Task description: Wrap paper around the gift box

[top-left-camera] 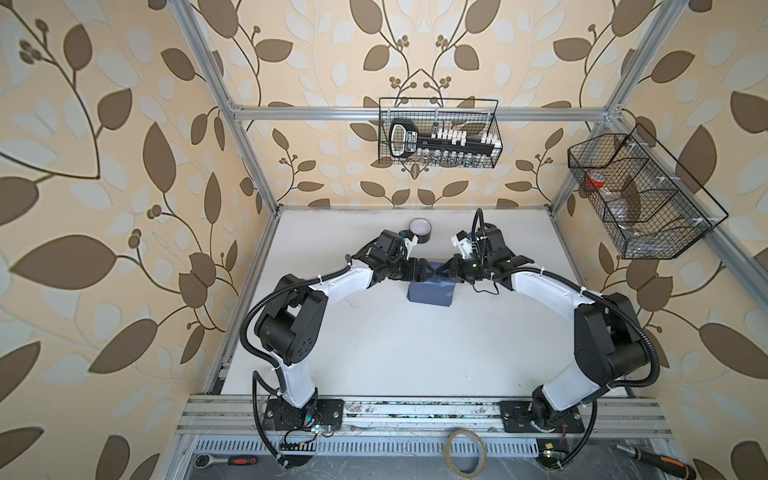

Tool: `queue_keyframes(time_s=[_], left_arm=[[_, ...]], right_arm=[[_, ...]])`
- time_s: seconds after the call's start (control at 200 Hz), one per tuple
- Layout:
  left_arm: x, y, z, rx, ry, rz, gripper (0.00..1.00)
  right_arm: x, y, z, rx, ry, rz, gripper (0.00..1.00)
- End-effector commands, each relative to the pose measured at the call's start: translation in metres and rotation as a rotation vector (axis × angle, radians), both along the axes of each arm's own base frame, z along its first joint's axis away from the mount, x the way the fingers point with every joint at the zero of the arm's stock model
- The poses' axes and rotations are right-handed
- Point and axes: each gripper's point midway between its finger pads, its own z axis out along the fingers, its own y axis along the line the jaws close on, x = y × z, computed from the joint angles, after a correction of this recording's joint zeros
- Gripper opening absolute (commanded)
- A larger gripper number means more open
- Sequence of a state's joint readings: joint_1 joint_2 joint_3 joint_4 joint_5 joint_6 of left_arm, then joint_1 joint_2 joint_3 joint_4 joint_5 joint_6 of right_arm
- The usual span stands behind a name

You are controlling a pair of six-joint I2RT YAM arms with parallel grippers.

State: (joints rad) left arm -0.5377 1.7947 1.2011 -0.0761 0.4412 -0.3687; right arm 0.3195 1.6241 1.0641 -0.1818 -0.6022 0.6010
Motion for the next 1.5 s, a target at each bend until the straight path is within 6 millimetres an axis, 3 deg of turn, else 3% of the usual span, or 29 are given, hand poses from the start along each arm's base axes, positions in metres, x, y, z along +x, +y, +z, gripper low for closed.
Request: queue_keyframes(time_s=[0.0, 0.15, 0.33, 0.91, 1.494], left_arm=[[-0.015, 0.015, -0.038, 0.133, 0.08, 0.002, 0.83], [-0.015, 0.015, -0.038, 0.134, 0.079, 0.006, 0.83], [-0.015, 0.016, -0.039, 0.135, 0.082, 0.007, 0.83], [-0.015, 0.016, -0.039, 0.135, 0.082, 0.004, 0.83], [-0.015, 0.016, -0.039, 0.139, 0.085, 0.007, 0.83]], right_arm=[[0.0, -0.016, 0.007, -0.04, -0.027, -0.028, 0.05], [-0.015, -0.007, 0.023, -0.013, -0.066, 0.005, 0.05], [-0.027, 0.01, 0.027, 0.01, -0.074, 0.053, 0.05], [-0.046, 0.011, -0.03, -0.048, 0.039, 0.1, 0.04], [-0.059, 0.012, -0.016, -0.009, 0.019, 0.106, 0.01]])
